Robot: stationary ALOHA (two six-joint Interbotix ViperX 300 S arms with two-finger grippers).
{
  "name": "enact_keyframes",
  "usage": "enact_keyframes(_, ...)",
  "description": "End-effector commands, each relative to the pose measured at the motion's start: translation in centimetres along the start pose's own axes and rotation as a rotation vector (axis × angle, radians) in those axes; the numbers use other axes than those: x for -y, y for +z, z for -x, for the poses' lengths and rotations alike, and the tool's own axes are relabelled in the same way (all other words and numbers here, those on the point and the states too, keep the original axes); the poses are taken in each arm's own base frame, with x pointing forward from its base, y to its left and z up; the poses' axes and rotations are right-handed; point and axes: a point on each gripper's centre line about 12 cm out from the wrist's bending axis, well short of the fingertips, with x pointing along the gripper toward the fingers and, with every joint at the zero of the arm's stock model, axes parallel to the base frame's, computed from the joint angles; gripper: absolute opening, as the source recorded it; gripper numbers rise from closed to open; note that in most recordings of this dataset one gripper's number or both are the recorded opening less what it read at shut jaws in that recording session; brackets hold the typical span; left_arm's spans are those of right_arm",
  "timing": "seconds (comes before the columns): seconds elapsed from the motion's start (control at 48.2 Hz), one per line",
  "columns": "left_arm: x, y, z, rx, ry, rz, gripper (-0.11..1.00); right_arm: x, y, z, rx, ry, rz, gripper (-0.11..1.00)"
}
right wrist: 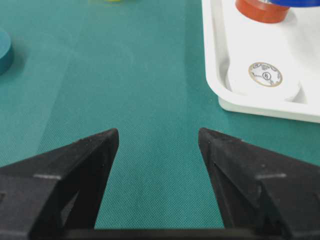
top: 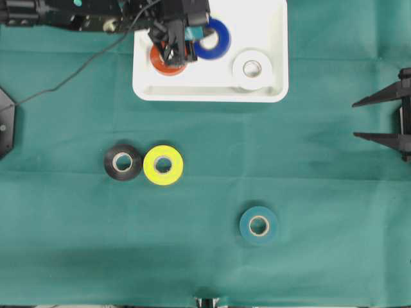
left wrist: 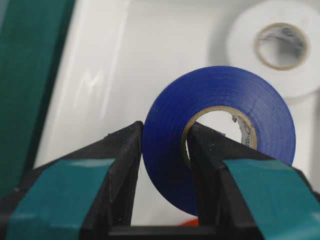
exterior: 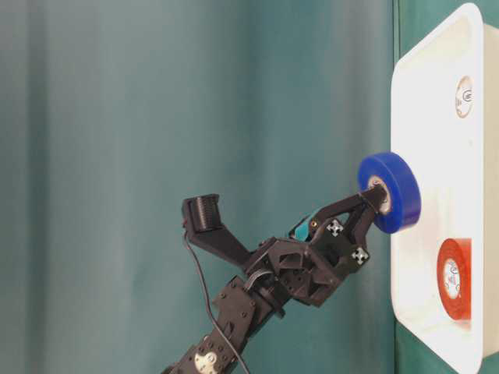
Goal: Put the tape into the white case with the left arm.
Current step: 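Carry the blue tape into the tray beside the red tape, then open the left gripper and retract it to the left side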
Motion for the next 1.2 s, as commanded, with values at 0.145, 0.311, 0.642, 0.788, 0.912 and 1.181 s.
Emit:
enact_keyframes(0.145, -2.0, 1.4, -0.6, 0.037, 0.039, 0.02, 0.26, -0.1, 0.5, -0.1, 0.016, 0.004, -0.001, 0.98)
enact_keyframes(0.311, -2.1, 1.5, -1.0, 0.035, 0.04, 0.021, 0.26, 0.0, 0.5, -0.1, 0.018, 0.003, -0.002, 0.98)
enact_keyframes(0.642, -2.0, 0.9, -1.0, 0.001, 0.03, -0.005, 0.26, 0.0, 0.5, -0.1, 0.016, 0.003, -0.002, 0.98)
enact_keyframes(0.788, -2.0, 0.9, -1.0, 0.0, 0.029, 0.001, 0.32, -0.1, 0.5, -0.1, 0.018, 0.005, -0.001, 0.98)
enact_keyframes(0.912, -2.0, 0.9, -0.9, -0.002, 0.029, -0.002, 0.68, -0.1, 0.4, -0.1, 0.015, 0.004, -0.001, 0.98)
enact_keyframes(1.181, -1.9, 0.7, -0.5, -0.002, 0.029, -0.005, 0.97, -0.1, 0.5, -0.1, 0.018, 0.004, -0.001, 0.98)
